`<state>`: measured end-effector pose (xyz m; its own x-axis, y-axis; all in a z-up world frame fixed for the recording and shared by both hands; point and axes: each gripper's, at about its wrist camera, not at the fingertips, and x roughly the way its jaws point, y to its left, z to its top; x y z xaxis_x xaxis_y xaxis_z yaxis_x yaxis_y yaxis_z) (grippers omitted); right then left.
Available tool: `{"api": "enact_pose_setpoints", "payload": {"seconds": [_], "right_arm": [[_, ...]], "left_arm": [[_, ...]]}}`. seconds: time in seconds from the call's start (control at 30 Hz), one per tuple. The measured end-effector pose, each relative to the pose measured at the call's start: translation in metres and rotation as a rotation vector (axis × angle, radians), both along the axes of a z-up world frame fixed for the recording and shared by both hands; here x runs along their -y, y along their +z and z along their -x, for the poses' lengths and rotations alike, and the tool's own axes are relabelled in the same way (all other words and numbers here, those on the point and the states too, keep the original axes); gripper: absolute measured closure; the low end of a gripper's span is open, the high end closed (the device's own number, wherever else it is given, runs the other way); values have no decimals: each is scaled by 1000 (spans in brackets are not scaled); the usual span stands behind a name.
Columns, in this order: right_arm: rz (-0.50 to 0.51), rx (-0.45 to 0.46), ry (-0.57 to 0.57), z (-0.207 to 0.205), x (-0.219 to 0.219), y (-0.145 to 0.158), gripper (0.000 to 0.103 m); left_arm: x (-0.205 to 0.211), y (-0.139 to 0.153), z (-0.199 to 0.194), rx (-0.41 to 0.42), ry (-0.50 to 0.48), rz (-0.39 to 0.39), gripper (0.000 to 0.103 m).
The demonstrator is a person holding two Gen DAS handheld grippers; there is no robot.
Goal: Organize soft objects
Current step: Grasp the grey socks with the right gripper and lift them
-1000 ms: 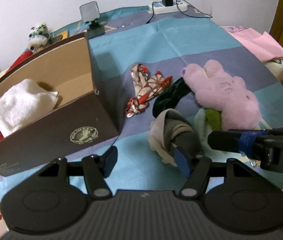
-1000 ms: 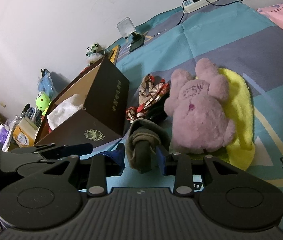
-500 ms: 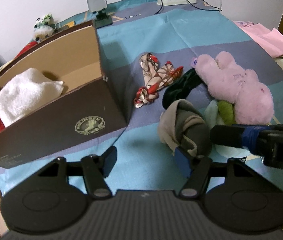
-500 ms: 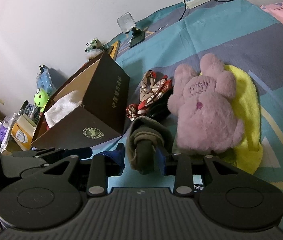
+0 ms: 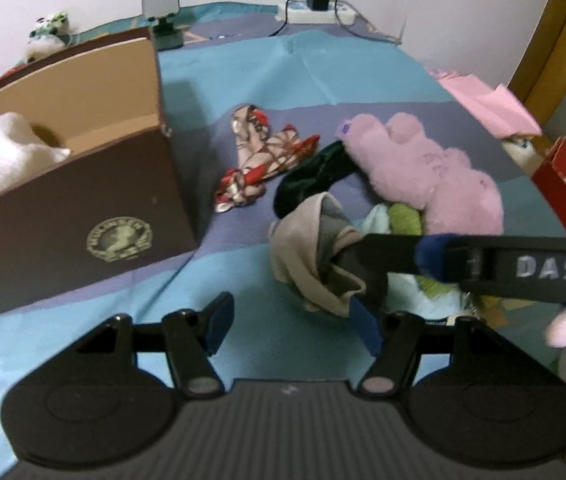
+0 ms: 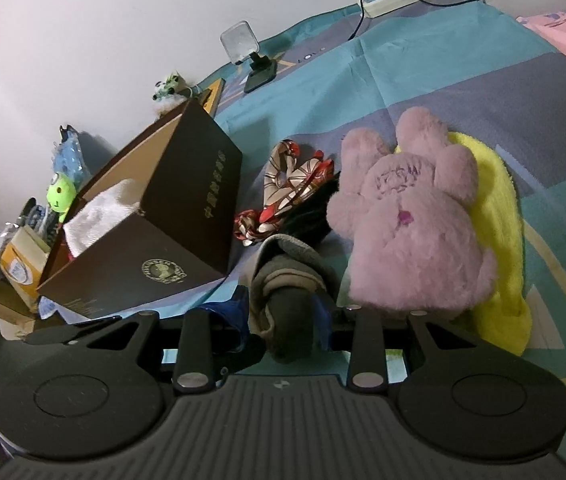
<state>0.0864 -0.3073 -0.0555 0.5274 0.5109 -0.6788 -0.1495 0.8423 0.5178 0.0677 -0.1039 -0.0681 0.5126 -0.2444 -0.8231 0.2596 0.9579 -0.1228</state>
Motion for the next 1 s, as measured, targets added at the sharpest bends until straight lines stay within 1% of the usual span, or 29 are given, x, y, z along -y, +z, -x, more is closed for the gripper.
{"api": "enact_pose_setpoints", "payload": {"seconds": [0.07, 0.13, 0.2, 0.33, 0.43, 0.5, 0.6, 0.67, 0.7, 0.77, 0.87, 0.93, 1.0], "right_arm": [[13, -3, 0, -2, -4, -2, 85], [51, -3, -4, -4, -8, -5, 85], [81, 5, -1, -4, -11, -5, 85], [89, 2, -20, -7, -11, -7, 85], [83, 0, -29, -7, -10, -6, 85], [96, 2, -36, -7, -12, -5, 85], [126, 19, -32, -7, -16, -1, 85], [156, 29, -31, -9, -20, 1, 85], [169, 17, -27, -11, -21, 0, 85], [197, -16, -29, -17, -25, -3, 84], [220, -25, -28, -21, -30, -3, 83], [224, -34, -33, -21, -32, -3, 82], [214, -52, -39, -22, -32, -3, 82]], "left_arm": [[2, -1, 0, 20, -21, 26, 33], [7, -3, -1, 26, -42, 23, 28], [7, -7, -2, 23, -56, 33, 27], [10, -11, -3, 13, -91, 67, 26], [13, -16, -3, 22, -115, 55, 23], [12, -20, -8, 16, -114, 63, 20], [10, -22, -15, 10, -124, 104, 20], [13, -22, -17, 29, -145, 108, 20], [15, -23, -17, 36, -158, 106, 20], [18, -27, -17, 45, -178, 101, 21], [14, -28, -19, 50, -191, 136, 26], [13, -27, -19, 57, -209, 154, 34], [14, -24, -17, 79, -235, 156, 40]]}}
